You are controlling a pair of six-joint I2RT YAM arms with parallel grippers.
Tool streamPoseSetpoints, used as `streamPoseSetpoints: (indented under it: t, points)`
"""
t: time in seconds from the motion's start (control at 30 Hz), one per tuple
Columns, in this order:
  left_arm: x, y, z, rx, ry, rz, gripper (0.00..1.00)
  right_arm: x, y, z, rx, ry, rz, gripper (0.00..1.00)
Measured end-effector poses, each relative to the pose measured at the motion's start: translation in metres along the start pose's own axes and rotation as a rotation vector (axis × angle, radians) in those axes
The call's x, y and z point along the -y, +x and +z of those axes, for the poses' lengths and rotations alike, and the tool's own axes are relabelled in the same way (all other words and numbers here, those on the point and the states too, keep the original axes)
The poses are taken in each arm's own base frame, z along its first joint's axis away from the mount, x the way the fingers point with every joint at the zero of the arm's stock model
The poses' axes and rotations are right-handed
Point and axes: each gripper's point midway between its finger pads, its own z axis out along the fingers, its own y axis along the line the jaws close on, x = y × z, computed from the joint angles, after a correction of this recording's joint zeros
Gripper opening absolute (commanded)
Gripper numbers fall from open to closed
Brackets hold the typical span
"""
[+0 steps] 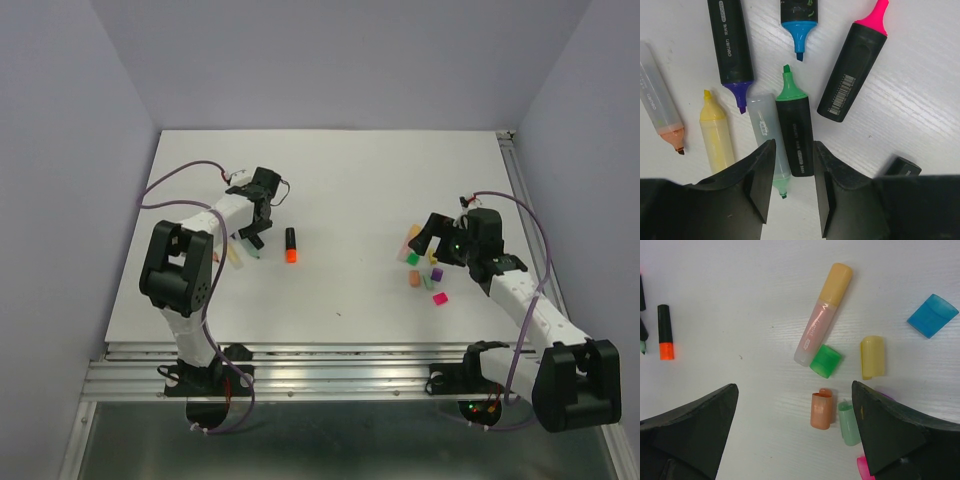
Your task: Open the pen caps
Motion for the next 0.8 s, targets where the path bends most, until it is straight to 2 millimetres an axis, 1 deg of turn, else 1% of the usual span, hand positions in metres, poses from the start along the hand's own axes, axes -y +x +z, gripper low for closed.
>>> streamPoseSetpoints:
  t: [0.1,0.23,0.3,0.33,0.37,0.4,0.43,0.5,0.53,0.6,0.67,0.8]
  points:
    - [0.001,0.002,0.000,-0.010,0.007,0.001,0.48,0.001,0.000,0.000,-0.002,0.002,0.003,1.00]
    - [0.003,0.005,-0.003,-0.025,0.029,-0.001,0.55,0.001,0.001,0.001,-0.003,0.003,0.003,1.00]
    - [0.004,0.006,-0.011,-0.034,0.062,-0.006,0.65,0.001,0.001,0.001,-0.002,0.002,0.003,1.00]
    - [0.005,0.006,-0.016,-0.035,0.085,-0.006,0.71,0.001,0.001,0.001,-0.002,0.002,0.003,1.00]
    - [0.006,0.006,-0.021,-0.034,0.107,-0.012,0.75,0.001,0.001,0.001,-0.002,0.002,0.003,1.00]
    - [0.007,0.005,-0.029,-0.029,0.134,-0.011,0.99,0.000,0.000,0.000,-0.002,0.002,0.003,1.00]
    - [0.010,0.003,-0.040,-0.019,0.178,-0.018,0.99,0.000,0.000,0.000,-0.002,0.002,0.003,1.00]
    - [0.018,0.003,-0.054,-0.011,0.254,0.001,0.99,0.000,0.000,0.000,-0.002,0.001,0.006,1.00]
    - [0.026,0.003,-0.065,-0.003,0.306,0.010,0.99,0.000,0.000,0.000,-0.002,0.001,0.007,1.00]
    - [0.041,0.005,-0.076,0.001,0.386,0.038,0.99,0.000,0.001,0.000,-0.003,0.000,0.007,1.00]
    - [0.053,0.009,-0.079,-0.006,0.433,0.064,0.99,0.000,0.001,0.000,-0.003,-0.001,0.007,1.00]
    - [0.067,0.027,-0.074,-0.049,0.470,0.125,0.99,-0.001,0.001,0.000,-0.003,-0.001,0.014,1.00]
